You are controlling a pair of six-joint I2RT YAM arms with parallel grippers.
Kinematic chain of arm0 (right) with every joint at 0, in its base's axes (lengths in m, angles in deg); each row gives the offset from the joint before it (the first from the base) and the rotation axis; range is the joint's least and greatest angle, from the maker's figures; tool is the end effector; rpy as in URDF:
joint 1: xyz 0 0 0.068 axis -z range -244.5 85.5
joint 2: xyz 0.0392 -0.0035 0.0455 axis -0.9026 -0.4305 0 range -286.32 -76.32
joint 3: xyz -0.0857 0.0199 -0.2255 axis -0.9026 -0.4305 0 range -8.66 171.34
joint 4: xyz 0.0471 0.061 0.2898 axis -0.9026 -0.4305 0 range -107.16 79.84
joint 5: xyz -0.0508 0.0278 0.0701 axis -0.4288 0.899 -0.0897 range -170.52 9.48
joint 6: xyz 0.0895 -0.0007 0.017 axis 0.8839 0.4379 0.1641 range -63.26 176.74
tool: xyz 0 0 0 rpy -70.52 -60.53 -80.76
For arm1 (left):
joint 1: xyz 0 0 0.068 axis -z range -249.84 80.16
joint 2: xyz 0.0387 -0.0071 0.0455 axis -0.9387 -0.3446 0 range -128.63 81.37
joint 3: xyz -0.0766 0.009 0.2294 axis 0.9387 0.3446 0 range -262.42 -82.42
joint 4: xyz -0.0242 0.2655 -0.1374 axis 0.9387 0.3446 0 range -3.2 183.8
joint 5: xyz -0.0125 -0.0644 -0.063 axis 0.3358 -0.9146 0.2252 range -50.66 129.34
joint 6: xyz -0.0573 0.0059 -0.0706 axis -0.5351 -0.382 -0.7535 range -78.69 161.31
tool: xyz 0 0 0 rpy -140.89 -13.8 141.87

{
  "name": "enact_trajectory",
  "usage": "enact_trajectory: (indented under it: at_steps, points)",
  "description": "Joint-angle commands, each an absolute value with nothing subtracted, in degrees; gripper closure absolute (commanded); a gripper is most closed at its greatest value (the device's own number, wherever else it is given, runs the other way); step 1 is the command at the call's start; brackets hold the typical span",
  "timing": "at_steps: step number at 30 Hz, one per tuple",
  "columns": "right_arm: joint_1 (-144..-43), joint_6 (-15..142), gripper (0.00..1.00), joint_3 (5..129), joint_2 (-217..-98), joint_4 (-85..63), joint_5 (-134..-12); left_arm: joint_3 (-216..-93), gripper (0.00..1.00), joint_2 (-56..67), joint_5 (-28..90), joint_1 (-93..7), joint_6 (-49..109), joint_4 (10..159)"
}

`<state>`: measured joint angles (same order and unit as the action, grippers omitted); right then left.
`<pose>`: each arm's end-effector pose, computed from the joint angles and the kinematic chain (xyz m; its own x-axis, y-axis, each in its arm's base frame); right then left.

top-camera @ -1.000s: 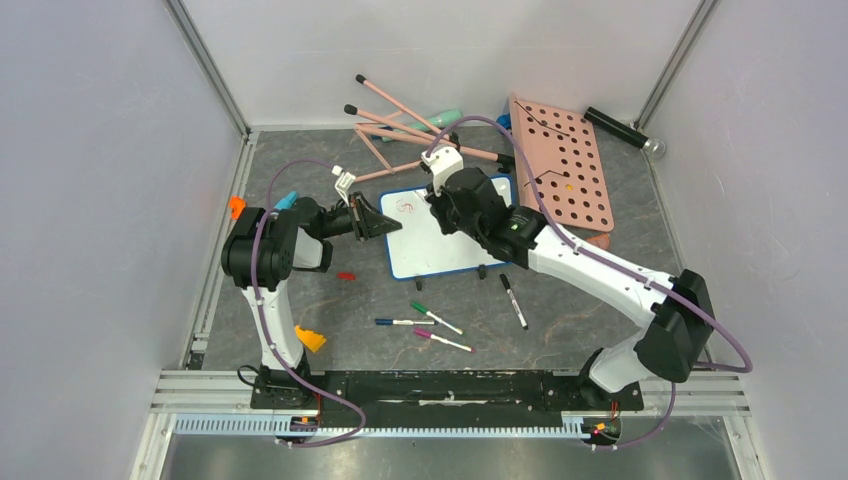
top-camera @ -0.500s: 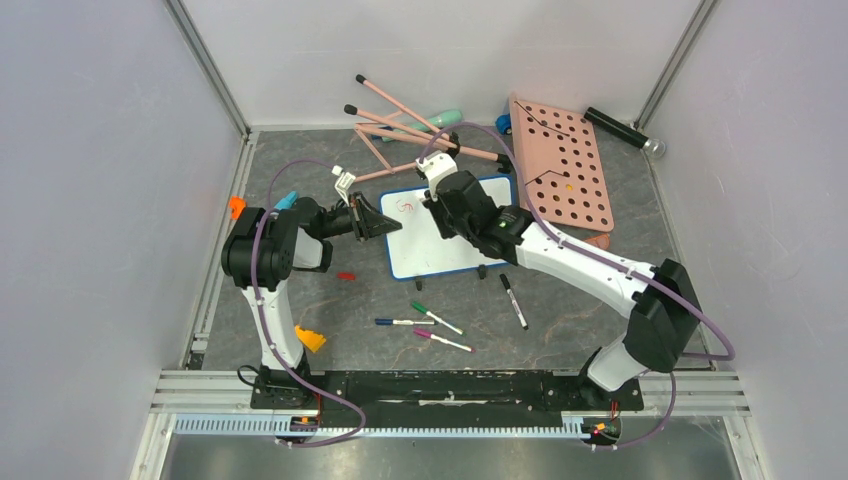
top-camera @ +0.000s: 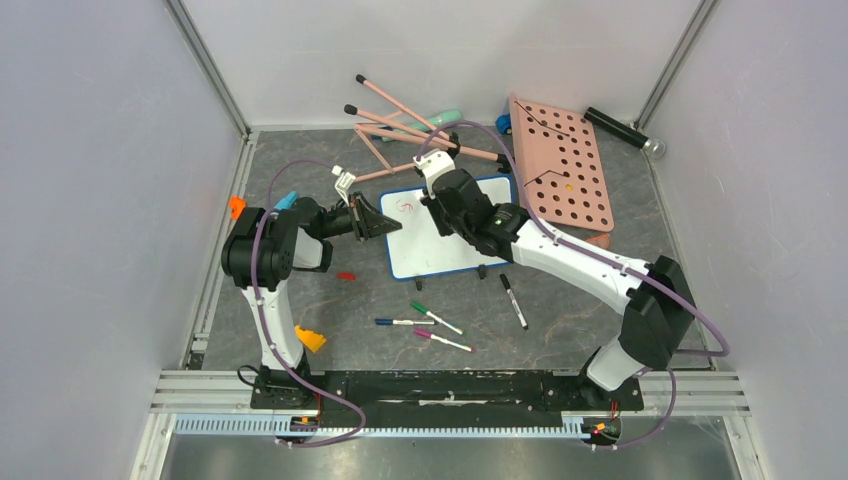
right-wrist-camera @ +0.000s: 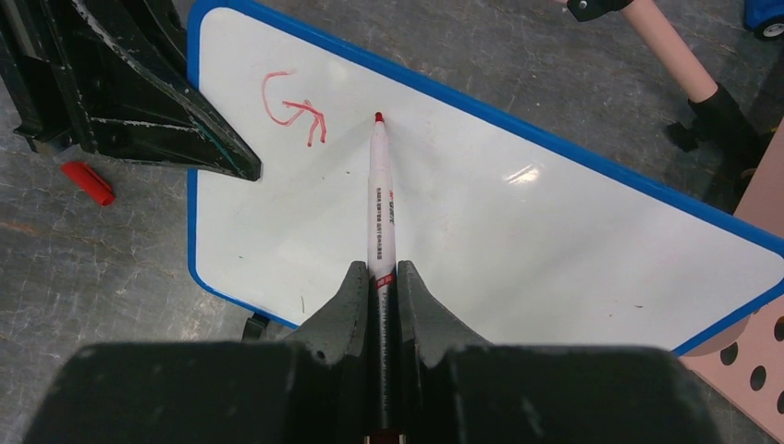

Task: Write a sentence on the whiteboard

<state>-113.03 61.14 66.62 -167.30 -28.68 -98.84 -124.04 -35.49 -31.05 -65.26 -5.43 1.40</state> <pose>0.3109 0.3130 0.2408 -0.4127 -0.3569 -0.8381 -0.5089 0.8534 -0.1128 0.3482 -0.1051 0.0774 -0.5720 -0.1993 -0.7957 0.7799 0.1683 -0.6028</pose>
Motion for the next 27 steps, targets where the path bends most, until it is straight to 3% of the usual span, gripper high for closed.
enact_trajectory:
  at_steps: [1, 16, 27]
  points:
    - [-112.96, 60.04, 1.00, 70.25, -168.75, -27.74, -100.60, -124.34, 0.98, -36.18, -28.49, -66.24, 0.37, -2.41]
    - [-112.93, 59.29, 1.00, 66.67, -167.99, -29.28, -95.26, -124.34, 0.98, -36.19, -28.42, -66.21, 0.41, -2.41]
    - [-113.01, 59.55, 1.00, 65.12, -166.15, -31.65, -100.23, -124.29, 0.98, -36.09, -28.45, -66.19, 0.46, -2.45]
